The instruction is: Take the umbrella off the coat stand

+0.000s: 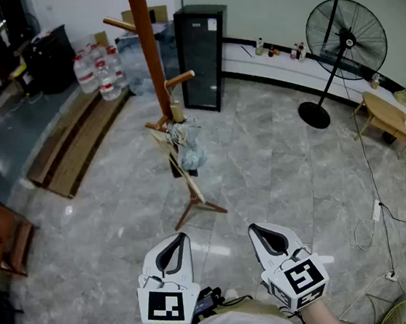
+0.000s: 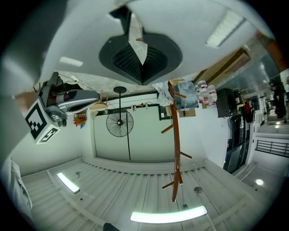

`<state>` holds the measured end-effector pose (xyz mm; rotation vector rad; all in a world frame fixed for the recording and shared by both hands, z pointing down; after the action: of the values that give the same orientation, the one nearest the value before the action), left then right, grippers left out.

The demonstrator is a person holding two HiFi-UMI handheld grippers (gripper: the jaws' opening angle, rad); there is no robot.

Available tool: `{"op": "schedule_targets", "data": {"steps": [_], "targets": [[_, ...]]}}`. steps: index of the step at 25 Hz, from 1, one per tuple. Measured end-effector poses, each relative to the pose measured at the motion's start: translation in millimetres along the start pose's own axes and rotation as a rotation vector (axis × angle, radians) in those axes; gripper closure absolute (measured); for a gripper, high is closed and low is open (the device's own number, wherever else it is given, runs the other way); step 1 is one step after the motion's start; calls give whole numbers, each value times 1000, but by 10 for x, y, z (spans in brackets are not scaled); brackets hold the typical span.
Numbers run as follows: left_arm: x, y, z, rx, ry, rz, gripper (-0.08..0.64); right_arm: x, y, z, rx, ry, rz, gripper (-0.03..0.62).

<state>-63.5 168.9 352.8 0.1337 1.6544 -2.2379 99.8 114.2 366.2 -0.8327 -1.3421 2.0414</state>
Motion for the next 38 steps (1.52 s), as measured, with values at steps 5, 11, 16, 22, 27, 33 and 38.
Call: {"op": "schedule_targets", "data": {"steps": [5, 11, 16, 22, 27, 33, 38], "targets": [[-25, -6, 14, -1, 0, 0, 548, -19, -9, -6, -5, 3, 2, 600], [-60, -3, -18, -3, -3, -5, 548, 10, -12, -50, -10, 16, 1, 600], [-112, 20, -45, -27, -14, -25, 549, 38, 37, -103, -52, 45, 34, 598], [-167, 92, -75, -65, -37, -61, 529, 37, 36, -140, -73, 56, 47, 592], [-227, 174, -90, -94, -61, -84, 440, 39, 87, -202, -84, 78, 43, 484], [-272, 229, -83, -81, -34, -78, 439, -61, 38, -263, -83, 90, 53, 483], [-390, 232, -64, -74, -15, -77, 439, -154, 20, -350, -80, 105, 50, 483]]}}
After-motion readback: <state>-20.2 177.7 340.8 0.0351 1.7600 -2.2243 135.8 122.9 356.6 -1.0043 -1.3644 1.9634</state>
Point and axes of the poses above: the fingertips, and each gripper's own axes: z forward along the fingers, x to its left, y out of its top, the point moved 4 cm from there along -z, backward along the fingers, and after that the axes turned 12 degrees about z, right-handed, at the moved point
